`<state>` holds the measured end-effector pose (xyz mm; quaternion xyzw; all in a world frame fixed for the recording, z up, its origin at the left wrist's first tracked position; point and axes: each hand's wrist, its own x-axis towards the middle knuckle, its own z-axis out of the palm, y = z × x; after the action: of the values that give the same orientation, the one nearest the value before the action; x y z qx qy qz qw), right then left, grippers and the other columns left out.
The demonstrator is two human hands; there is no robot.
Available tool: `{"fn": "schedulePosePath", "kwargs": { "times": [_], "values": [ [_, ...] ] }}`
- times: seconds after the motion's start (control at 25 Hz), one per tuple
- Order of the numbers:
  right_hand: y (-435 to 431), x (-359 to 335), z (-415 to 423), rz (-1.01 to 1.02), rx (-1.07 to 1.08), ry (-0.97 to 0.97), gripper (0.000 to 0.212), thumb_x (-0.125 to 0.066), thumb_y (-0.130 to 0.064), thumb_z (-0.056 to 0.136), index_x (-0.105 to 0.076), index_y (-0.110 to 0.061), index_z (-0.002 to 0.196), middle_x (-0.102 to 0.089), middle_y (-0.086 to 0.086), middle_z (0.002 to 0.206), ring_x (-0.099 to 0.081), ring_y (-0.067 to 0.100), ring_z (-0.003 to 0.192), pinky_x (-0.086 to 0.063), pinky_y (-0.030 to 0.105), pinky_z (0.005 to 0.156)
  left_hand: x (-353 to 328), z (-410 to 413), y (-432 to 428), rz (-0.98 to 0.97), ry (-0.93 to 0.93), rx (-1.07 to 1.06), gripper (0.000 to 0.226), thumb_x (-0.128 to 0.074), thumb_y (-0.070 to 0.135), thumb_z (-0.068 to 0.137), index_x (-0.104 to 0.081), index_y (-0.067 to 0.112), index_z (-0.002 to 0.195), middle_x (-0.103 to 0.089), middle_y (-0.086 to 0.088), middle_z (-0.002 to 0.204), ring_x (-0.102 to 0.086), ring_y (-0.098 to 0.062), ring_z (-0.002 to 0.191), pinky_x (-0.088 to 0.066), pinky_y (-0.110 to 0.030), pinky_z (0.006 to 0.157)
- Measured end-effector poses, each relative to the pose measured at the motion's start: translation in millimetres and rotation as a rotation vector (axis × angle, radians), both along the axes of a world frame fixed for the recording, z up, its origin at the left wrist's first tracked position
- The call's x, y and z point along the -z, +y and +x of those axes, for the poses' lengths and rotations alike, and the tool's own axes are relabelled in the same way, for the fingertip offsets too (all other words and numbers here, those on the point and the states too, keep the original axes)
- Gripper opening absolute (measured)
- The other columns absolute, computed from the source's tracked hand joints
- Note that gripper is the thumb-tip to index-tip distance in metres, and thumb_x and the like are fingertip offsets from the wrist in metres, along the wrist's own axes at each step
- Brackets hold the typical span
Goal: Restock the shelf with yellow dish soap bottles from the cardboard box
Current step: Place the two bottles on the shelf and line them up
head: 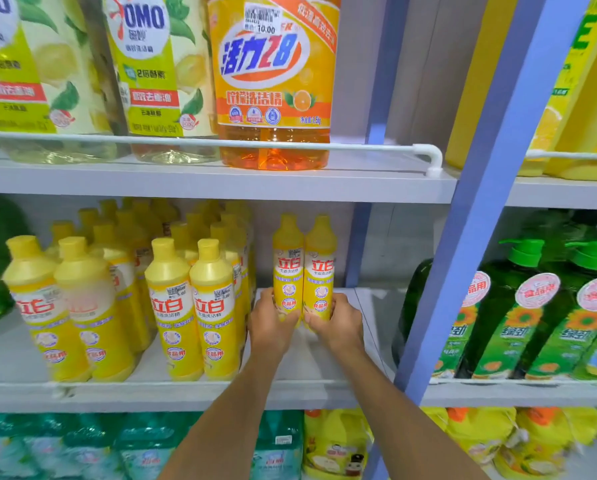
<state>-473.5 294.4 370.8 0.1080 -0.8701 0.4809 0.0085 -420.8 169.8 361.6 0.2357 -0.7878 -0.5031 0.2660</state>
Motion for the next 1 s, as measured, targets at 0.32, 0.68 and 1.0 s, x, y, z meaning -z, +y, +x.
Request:
{"fn": "schedulePosePath", "kwargs": {
  "times": [0.32, 0.68, 1.0],
  "values": [
    [-29.1, 21.7, -49.8, -0.090, 0.155, -0.035, 0.040, -0.078, -0.050, 0.065, -0.063, -0.032, 0.098, -0.072, -0.007, 0.095, -0.068, 0.019, 0.090, -0.058, 0.034, 0.078, 38.6, -67.7, -26.7, 0.067, 0.100, -0.108, 0.033, -0.083, 0.036, 0.065, -0.062, 0.028, 0.090, -0.072, 0.005, 0.085, -0.069, -0.022, 0.083, -0.059, -0.043, 0.074],
    [-50.5, 28.0, -76.3, -0.112, 0.242, 0.009, 0.043, -0.080, -0.049, 0.064, -0.064, -0.022, 0.094, -0.068, -0.006, 0.080, -0.065, 0.020, 0.072, -0.042, 0.023, 0.058, 36.6, -94.3, -39.4, 0.166, 0.137, -0.161, 0.042, -0.091, 0.025, 0.063, -0.071, 0.013, 0.097, -0.075, -0.004, 0.092, -0.068, -0.021, 0.081, -0.054, -0.031, 0.072],
    [-50.0, 30.3, -84.9, -0.086, 0.206, 0.032, 0.045, -0.082, -0.050, 0.068, -0.068, -0.023, 0.101, -0.074, -0.001, 0.099, -0.068, 0.026, 0.088, -0.042, 0.022, 0.068, 31.1, -97.1, -38.9, 0.131, 0.151, -0.165, 0.034, -0.088, 0.028, 0.073, -0.071, 0.015, 0.099, -0.075, -0.003, 0.096, -0.067, -0.020, 0.083, -0.052, -0.029, 0.076]
  ]
}}
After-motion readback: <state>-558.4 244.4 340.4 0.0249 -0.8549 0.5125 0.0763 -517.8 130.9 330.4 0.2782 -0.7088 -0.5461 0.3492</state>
